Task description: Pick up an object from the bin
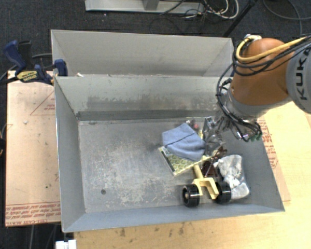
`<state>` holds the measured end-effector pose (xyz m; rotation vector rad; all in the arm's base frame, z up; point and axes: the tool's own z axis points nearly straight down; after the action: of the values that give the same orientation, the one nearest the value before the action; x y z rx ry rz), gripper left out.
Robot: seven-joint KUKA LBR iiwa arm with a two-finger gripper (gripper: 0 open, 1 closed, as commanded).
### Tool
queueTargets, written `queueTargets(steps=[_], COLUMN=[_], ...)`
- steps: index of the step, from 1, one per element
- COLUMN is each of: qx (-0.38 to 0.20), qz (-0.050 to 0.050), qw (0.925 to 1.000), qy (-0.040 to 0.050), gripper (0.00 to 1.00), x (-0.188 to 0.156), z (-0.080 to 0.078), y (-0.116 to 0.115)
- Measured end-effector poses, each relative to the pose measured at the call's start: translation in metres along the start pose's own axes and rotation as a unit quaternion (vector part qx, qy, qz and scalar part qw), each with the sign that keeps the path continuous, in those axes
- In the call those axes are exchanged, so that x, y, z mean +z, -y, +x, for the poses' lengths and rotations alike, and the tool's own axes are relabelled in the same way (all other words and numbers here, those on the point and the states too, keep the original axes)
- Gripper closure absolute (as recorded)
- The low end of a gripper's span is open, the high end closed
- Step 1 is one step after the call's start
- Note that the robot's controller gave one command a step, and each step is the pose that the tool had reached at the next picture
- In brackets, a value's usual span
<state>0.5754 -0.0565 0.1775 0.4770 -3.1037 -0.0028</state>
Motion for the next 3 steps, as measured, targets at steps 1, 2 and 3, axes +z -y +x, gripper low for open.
queueTargets(steps=[1, 2, 3], qx=[-0.007, -0.010, -0.071], qz=[0.001, 0.001, 0.003], qw=[1.0000, 0.9999, 0.9975], qy=[0.0022, 0.0020, 0.0051], gripper=[0.00, 0.00, 0.00], x=[-0.030, -0.019, 0.023], z=[0.004, 0.006, 0.001], y=[-0.006, -0.010, -0.012])
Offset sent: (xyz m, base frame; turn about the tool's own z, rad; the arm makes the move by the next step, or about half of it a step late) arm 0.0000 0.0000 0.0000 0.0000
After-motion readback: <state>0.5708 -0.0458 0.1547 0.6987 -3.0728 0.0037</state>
